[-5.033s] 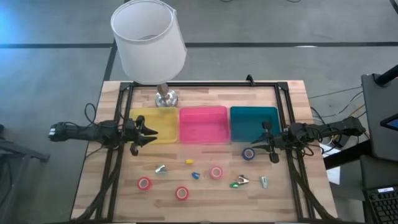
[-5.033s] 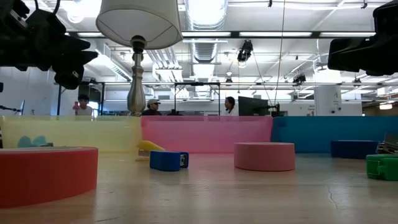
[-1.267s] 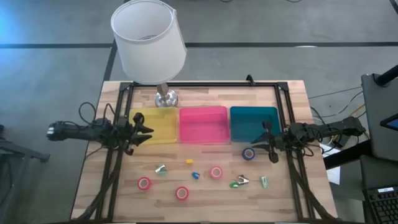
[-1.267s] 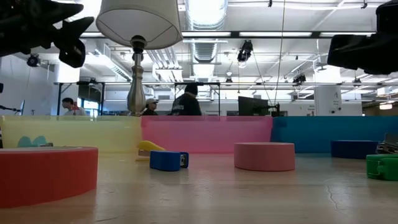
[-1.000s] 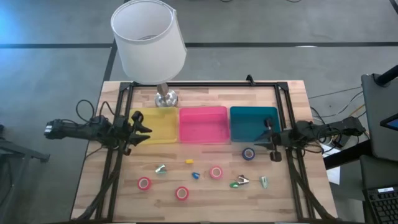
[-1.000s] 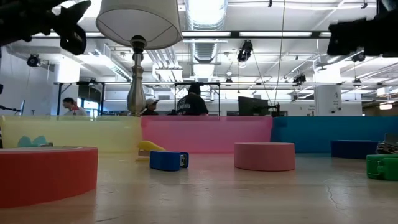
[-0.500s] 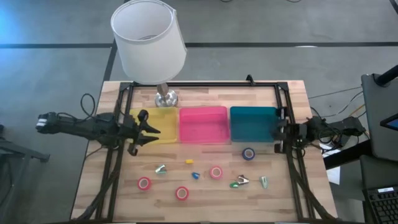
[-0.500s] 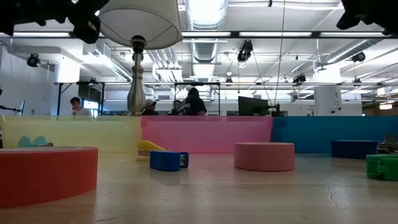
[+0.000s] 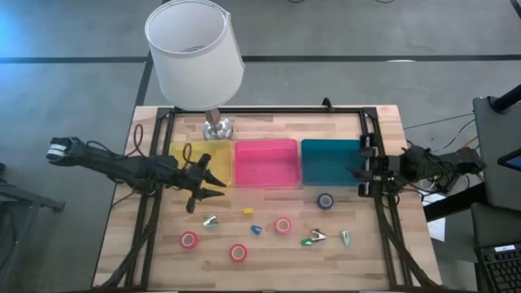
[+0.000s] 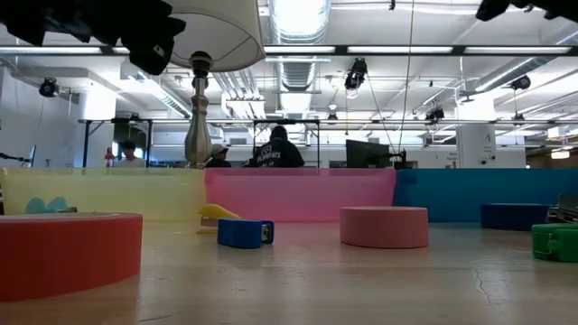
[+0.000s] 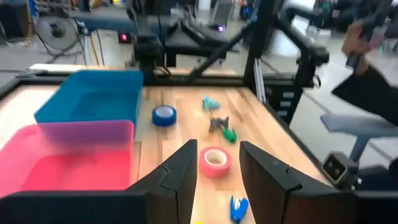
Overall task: Pick and place Stapler, Stapler remover, tape
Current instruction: Put the yellow stapler into the yellow bin
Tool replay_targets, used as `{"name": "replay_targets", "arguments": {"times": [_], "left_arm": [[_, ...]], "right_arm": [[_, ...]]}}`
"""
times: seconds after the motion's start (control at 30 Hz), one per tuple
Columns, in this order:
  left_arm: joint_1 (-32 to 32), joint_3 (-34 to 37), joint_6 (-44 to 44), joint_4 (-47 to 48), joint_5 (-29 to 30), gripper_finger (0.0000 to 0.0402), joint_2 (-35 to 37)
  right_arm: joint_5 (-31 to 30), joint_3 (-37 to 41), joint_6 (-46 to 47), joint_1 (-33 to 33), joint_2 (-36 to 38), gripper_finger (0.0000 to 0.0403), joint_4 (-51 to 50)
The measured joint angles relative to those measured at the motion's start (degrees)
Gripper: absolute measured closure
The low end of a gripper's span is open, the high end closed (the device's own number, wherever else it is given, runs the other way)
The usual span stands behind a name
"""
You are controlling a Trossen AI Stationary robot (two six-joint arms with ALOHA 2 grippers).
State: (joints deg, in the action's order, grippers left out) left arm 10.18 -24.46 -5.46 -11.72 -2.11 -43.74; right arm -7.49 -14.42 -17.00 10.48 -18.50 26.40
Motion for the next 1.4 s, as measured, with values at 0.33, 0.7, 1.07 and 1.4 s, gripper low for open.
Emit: {"name": "replay_targets", "arguments": {"times": [0.33, 0.7, 1.07, 1.4], "left_arm": [[5.3, -5.7, 0.7, -0.3, 0.5, 0.0277, -10.9], [7.7, -8.3, 1.0, -0.3, 4.1, 0.0237, -22.2], [8.7, -10.1, -2.2, -0.6, 9.6, 0.0203, -35.6], [8.9, -14.2, -9.3, -0.7, 13.3, 0.0204, -45.1]], "right_arm": [[0.0, -5.6, 5.5, 0.0, -16.3, 0.0222, -5.2], [-0.1, -7.5, 7.5, 0.0, -27.6, 0.0225, -5.1], [-0.2, -8.7, 5.5, 0.0, -28.9, 0.0225, -4.8], [-0.2, -8.7, 5.4, 0.0, -28.9, 0.0229, -4.9]]}}
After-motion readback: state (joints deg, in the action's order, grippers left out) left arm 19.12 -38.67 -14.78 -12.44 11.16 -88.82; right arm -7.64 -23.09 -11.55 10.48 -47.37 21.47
